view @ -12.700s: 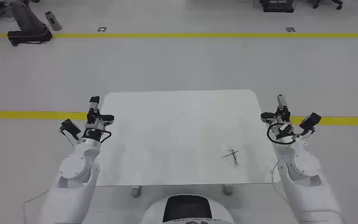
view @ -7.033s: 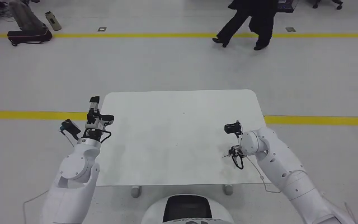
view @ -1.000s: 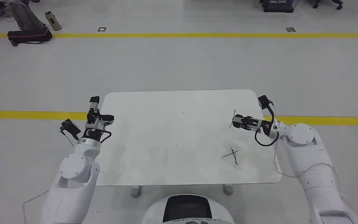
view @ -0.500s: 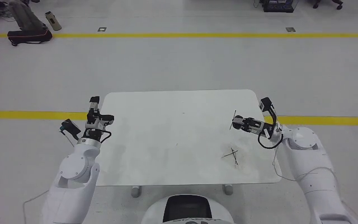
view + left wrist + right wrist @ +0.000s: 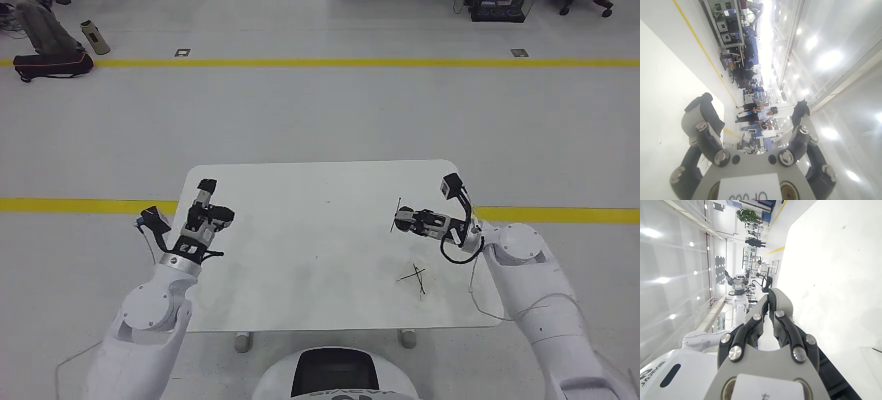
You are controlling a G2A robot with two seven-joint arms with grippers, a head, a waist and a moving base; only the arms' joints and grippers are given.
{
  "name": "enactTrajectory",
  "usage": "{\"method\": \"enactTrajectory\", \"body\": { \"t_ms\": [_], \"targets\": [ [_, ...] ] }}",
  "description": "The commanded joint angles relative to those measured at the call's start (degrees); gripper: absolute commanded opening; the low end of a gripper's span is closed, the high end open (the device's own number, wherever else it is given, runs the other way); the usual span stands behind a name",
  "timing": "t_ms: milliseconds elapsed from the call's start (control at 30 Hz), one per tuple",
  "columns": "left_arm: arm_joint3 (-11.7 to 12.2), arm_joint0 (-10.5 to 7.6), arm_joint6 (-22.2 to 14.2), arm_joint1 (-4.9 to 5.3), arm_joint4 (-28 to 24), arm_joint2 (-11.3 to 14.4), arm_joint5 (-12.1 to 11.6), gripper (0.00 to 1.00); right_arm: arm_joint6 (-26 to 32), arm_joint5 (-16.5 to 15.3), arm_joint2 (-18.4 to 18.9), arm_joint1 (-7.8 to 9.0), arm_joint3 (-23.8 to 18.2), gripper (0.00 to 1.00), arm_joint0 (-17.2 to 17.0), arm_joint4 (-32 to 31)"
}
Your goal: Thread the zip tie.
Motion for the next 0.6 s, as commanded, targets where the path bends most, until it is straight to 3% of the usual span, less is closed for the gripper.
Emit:
{"method": "enactTrajectory", "body": {
  "t_ms": [0, 133, 267, 333, 500, 567],
  "targets": [
    [0.0, -0.01, 0.0, 0.0, -0.3, 0.0, 0.1, 1.0, 0.0, 0.0, 0.0, 0.01, 0.0, 0.0, 0.0, 0.0],
    [0.0, -0.08, -0.2, 0.0, -0.3, 0.1, 0.1, 1.0, -0.3, 0.0, 0.0, -0.01, -0.1, 0.0, -0.1, -0.1],
    [-0.9, -0.69, -10.3, 0.26, -1.4, 2.3, 1.2, 1.0, -3.6, -0.6, -2.2, -0.38, -3.4, 0.0, -1.6, -1.0],
    [-1.2, -1.21, -13.3, 0.34, -0.7, 3.7, 2.1, 1.0, -5.2, -1.2, -3.0, -0.58, -4.2, 0.0, -2.3, -0.4],
    [-0.4, -4.13, -18.5, -0.03, 1.1, 11.1, 3.7, 1.0, -7.9, -2.5, -4.3, -1.0, -5.7, 0.0, -4.3, 1.9],
    [0.5, -5.51, -18.6, -0.23, 2.4, 13.5, 4.0, 1.0, -7.7, -2.5, -4.7, -1.12, -6.4, 0.0, -4.9, 2.8]
  ]
}}
